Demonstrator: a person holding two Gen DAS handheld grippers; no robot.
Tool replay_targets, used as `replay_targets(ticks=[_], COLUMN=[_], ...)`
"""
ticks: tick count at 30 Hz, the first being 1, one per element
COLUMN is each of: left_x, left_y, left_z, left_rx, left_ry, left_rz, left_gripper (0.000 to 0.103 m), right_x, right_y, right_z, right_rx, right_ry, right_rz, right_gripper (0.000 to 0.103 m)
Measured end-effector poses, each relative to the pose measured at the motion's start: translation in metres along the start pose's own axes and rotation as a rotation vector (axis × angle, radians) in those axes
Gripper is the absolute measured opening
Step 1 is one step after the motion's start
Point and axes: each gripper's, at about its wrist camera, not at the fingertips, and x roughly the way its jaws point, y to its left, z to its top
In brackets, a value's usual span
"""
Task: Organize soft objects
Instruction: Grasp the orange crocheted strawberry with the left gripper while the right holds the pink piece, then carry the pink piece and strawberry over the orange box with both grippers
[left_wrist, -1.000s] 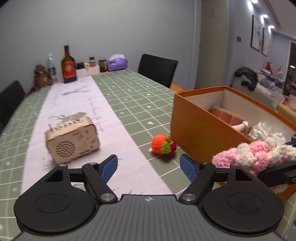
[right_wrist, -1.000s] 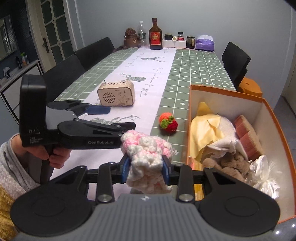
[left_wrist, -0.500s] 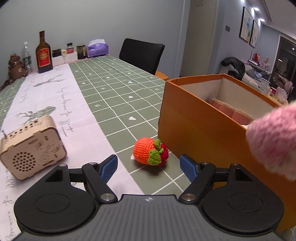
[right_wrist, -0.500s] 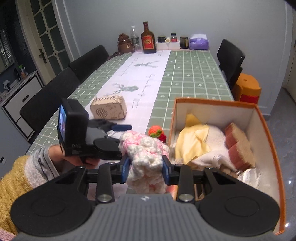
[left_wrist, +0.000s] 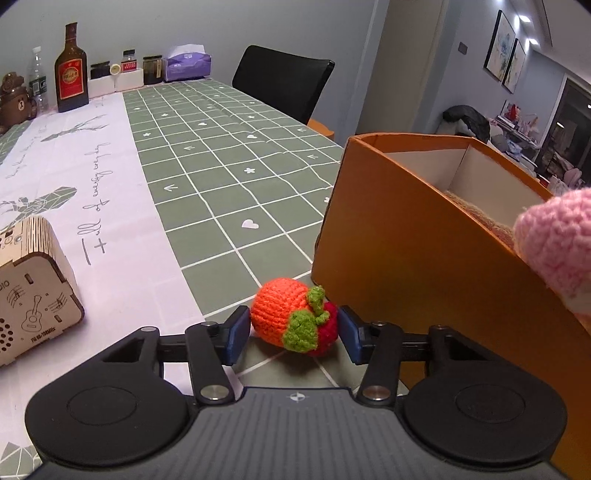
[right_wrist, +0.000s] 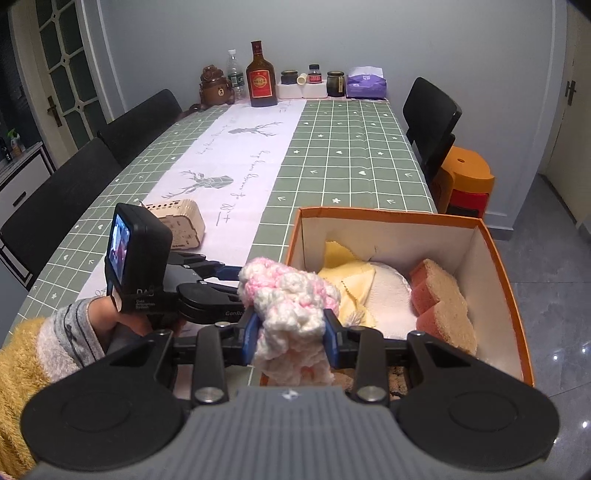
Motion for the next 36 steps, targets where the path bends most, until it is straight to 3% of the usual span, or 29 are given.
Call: replay_targets(ticks=[7, 18, 25, 36], left_x=[-0.021, -0.110, -0.157, -0.187], left_y=[-0.010, -0.045, -0.064, -0.074], left_z=[-0.001, -0.004, -0.015, -0.041], left_rx=[0.034, 0.132, 0.109, -0.014], left_ry=[-0.041, -0.250, -0.325, -0.404], left_rz=[0.045, 0.176, 0.225, 0.317], left_gripper=[0.057, 0.057, 0.057, 0.057], right_x=[0.000, -0.016, -0.037, -0.061], right_y=[0.002, 0.018, 0.034, 0.056], right_z=[-0.002, -0.013, -0.027, -0.065], right_rx=[-0.005, -0.031, -0.044, -0.027], right_ry=[-0.004, -0.042, -0.094, -0.213], right_rz=[-0.010, -0.049, -0.048, -0.054], right_gripper=[0.036, 0.036, 0.035, 0.036])
